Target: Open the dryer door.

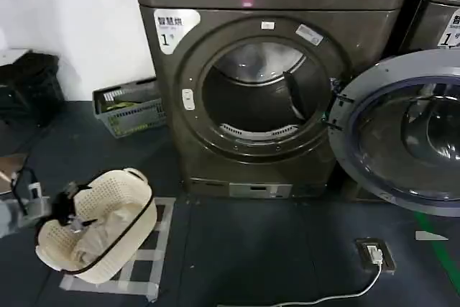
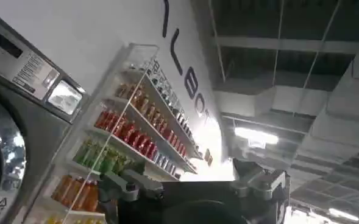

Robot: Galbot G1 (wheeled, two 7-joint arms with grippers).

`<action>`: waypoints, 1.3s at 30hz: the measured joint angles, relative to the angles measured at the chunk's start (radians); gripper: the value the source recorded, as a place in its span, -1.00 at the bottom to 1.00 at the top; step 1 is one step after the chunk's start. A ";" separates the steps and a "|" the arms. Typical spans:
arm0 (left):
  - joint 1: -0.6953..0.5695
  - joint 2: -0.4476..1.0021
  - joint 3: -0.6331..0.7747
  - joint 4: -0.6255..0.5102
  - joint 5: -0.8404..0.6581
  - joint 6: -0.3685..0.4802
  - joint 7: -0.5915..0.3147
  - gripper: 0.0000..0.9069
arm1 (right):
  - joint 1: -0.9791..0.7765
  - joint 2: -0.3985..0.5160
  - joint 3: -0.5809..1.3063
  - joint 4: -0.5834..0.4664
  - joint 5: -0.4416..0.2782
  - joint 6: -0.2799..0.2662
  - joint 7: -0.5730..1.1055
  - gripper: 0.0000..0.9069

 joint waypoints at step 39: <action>0.017 0.064 0.029 0.111 0.075 -0.036 0.070 1.00 | -0.019 -0.013 0.023 -0.001 0.009 0.002 -0.007 1.00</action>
